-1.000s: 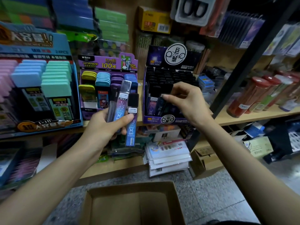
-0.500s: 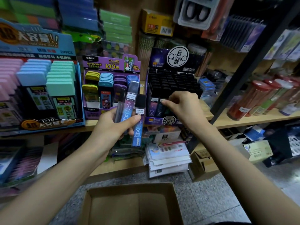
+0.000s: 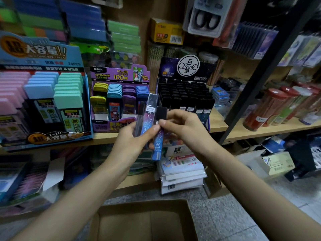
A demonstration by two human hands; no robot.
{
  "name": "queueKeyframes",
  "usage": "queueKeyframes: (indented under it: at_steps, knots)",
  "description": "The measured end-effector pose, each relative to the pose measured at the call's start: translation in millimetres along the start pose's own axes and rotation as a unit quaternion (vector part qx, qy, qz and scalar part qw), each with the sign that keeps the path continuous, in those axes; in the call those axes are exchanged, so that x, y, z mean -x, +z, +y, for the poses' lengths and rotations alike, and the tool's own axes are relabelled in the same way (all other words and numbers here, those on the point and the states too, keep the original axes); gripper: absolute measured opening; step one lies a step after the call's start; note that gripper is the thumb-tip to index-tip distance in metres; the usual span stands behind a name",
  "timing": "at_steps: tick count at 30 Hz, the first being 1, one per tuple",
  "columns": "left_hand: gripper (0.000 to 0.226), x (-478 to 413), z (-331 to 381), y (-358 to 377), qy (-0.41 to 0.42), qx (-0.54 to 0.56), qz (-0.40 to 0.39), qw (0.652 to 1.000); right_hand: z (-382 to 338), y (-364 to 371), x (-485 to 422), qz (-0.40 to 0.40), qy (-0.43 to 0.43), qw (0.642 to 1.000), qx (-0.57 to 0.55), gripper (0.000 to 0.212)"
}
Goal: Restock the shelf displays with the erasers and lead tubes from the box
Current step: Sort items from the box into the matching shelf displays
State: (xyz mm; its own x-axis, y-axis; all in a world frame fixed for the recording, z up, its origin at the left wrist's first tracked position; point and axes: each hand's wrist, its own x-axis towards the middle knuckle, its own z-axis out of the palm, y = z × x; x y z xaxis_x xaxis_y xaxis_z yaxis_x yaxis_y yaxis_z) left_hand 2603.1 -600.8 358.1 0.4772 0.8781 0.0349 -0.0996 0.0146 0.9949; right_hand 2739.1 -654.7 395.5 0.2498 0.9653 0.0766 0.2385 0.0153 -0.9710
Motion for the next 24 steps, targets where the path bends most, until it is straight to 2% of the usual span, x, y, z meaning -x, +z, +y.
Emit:
queueKeyframes:
  at_steps: [3,7,9,12,18,24]
  knots:
    - [0.017,0,2,2,-0.003,0.005,0.021,1.0,-12,-21,-7,0.05,-0.03,0.998,0.023,0.013]
    - [0.025,-2,6,-2,-0.022,0.0,0.038,0.999,-24,-59,-16,0.157,-0.115,0.977,0.088,0.007]
    - [0.026,-1,5,-4,-0.025,-0.021,0.039,0.999,-19,-68,-19,0.181,-0.14,0.965,0.131,0.004]
    - [0.024,-2,3,-6,-0.03,-0.033,0.042,0.998,-6,-69,-26,0.177,-0.138,0.958,0.177,0.006]
    - [0.025,-2,2,-8,-0.021,-0.046,0.037,0.998,10,-64,-31,0.112,-0.154,0.948,0.254,0.012]
    - [0.025,-3,1,-8,-0.022,-0.039,0.038,0.998,13,-67,-34,0.069,-0.138,0.948,0.28,0.008]
